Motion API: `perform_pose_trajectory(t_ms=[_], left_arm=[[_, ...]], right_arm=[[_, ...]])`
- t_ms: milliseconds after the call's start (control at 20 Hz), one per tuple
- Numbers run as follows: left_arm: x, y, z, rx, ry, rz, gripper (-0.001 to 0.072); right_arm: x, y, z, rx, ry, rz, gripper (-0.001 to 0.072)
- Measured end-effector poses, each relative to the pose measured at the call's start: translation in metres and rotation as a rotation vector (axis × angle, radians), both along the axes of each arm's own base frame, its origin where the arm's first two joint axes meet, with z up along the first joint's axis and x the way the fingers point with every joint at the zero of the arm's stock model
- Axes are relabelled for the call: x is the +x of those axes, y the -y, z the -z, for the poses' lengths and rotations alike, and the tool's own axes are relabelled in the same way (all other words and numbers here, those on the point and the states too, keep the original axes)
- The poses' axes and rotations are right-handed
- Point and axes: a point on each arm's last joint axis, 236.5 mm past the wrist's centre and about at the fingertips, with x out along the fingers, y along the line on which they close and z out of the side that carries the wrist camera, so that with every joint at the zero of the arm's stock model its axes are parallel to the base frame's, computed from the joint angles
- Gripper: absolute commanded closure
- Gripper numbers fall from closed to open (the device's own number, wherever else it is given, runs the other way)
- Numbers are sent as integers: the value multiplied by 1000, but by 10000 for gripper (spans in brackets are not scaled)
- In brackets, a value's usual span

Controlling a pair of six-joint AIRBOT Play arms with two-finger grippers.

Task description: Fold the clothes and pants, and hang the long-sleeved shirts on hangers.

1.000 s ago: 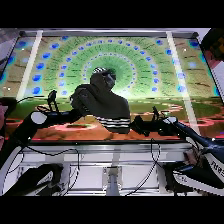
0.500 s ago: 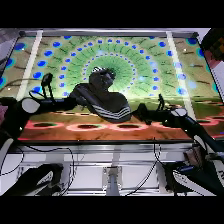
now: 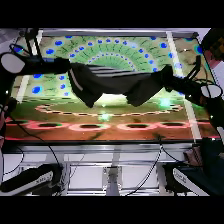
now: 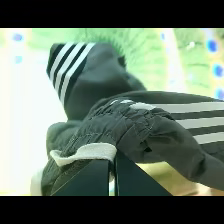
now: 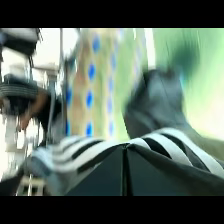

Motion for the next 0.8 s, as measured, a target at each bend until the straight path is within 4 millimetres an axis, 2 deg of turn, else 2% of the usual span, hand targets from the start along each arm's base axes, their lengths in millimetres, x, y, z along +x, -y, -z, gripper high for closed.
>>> perform_pose_trajectory(t_ms=[150,400,600,800], left_arm=[[38,20,-30,-81,71,29,690],[91,44,-98,-246,243,47,690],[107,49,-126,-341,327,37,690],[111,48,-135,-356,364,43,688]], right_arm=[[39,29,-35,-14,108,131,707],[95,72,-99,-16,290,315,706],[125,87,-160,-4,437,383,706],[140,81,-200,-20,537,381,705]])
